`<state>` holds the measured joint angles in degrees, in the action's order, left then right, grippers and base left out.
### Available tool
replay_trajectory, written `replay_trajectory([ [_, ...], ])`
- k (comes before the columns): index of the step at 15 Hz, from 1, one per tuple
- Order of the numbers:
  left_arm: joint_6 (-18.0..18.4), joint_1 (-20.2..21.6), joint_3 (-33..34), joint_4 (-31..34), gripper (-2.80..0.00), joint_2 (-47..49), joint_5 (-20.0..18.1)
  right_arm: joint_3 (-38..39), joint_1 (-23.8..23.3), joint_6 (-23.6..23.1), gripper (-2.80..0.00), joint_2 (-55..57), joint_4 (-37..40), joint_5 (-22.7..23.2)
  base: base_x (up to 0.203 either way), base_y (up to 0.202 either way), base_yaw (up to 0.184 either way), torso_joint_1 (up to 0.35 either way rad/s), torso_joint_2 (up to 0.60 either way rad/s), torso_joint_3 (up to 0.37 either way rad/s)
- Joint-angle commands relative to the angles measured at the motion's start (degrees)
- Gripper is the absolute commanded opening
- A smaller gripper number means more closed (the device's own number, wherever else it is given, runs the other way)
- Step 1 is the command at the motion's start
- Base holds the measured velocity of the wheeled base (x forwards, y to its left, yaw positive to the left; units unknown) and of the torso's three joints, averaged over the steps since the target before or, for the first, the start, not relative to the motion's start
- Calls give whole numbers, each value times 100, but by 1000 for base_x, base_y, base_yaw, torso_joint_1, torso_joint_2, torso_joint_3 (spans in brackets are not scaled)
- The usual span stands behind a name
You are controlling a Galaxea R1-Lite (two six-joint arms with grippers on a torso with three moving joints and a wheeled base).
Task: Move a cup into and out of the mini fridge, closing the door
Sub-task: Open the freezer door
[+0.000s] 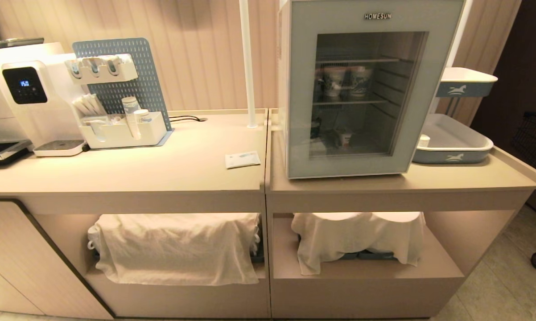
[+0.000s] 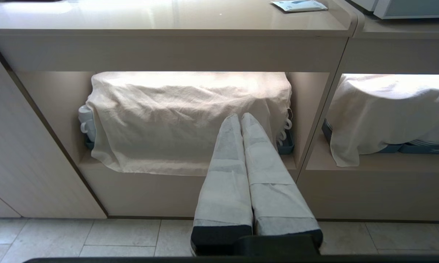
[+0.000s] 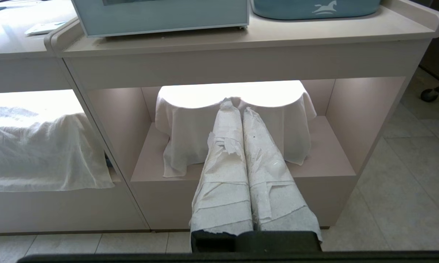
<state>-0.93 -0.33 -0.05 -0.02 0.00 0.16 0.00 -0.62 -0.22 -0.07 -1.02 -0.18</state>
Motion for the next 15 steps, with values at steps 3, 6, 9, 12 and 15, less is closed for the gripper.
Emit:
replay_trajectory([
  [3,-6,-2,2,2,-280,0,2,53,1,-4,-280,7,-4,1,0,0,0,0,0,0],
  [6,-9,0,5,-3,-280,0,2,53,1,-4,-280,7,-4,1,0,0,0,0,0,0],
  [9,-13,-2,5,-6,-280,0,2,53,-1,4,-280,7,-4,1,0,0,0,0,0,0],
  [12,-10,5,5,2,-280,0,2,53,0,22,-280,7,-4,1,0,0,0,0,0,0],
  [15,-8,-2,5,-1,-280,0,2,53,-1,22,-280,7,-4,1,0,0,0,0,0,0],
])
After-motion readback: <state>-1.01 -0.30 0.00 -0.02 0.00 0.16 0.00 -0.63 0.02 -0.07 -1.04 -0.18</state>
